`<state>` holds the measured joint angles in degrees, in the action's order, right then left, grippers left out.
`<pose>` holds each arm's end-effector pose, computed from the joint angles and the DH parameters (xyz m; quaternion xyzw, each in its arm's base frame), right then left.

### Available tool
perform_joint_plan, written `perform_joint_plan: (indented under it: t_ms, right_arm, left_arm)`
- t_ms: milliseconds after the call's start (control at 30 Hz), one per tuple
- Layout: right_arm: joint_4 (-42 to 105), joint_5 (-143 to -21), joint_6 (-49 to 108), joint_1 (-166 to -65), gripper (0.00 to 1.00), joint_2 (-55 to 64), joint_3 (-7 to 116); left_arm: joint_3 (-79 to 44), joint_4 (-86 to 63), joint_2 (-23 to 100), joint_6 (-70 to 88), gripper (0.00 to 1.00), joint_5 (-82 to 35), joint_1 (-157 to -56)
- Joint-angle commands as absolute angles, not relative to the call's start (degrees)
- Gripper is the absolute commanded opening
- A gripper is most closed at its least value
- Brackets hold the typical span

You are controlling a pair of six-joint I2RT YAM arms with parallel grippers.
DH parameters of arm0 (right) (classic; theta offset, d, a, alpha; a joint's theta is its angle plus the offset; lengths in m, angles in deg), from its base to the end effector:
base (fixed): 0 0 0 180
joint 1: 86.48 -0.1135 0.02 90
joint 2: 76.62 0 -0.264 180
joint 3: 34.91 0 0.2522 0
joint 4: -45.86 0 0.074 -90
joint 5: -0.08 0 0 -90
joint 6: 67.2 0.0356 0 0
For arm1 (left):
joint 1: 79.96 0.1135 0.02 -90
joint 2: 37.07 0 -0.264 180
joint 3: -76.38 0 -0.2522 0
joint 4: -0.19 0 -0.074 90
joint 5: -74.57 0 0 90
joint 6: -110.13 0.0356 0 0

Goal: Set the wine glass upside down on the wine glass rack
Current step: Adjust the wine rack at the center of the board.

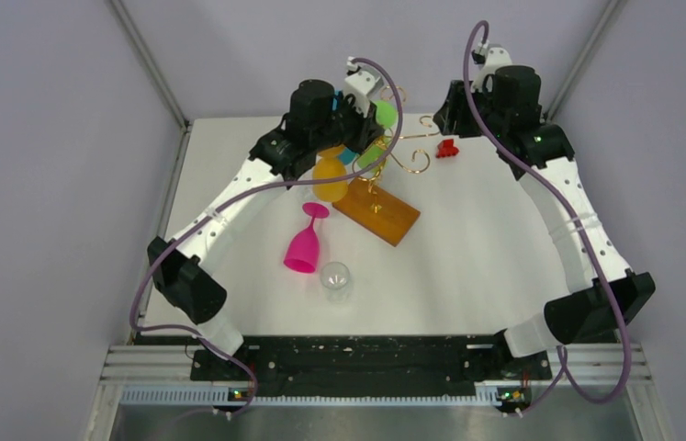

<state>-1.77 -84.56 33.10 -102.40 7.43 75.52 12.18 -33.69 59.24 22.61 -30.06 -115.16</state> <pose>0.3074 0.0911 0.4485 -0.0668 0.8222 0.1655 0.5405 0.3150 -0.2332 0.4331 0.3269 0.7165 -0.2678 0.5550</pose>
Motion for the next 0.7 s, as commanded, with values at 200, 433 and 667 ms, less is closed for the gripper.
perform_joint_plan:
  t_ms: [200, 433, 667]
  right_arm:
    - [0.7, -83.5, 33.2, -101.7, 0.5, 3.8, 74.6]
    - [0.7, -85.3, 32.6, -101.5, 0.5, 1.0, 72.3]
    - [0.6, -85.6, 32.7, -100.0, 0.5, -0.2, 70.8]
  left_arm:
    - [12.4, -28.5, 59.4, 23.1, 0.1, -32.3, -115.2]
    - [11.3, -25.7, 60.0, 24.8, 0.0, -37.5, -115.1]
    - [13.4, -24.1, 61.4, 26.3, 0.0, -45.1, -114.2]
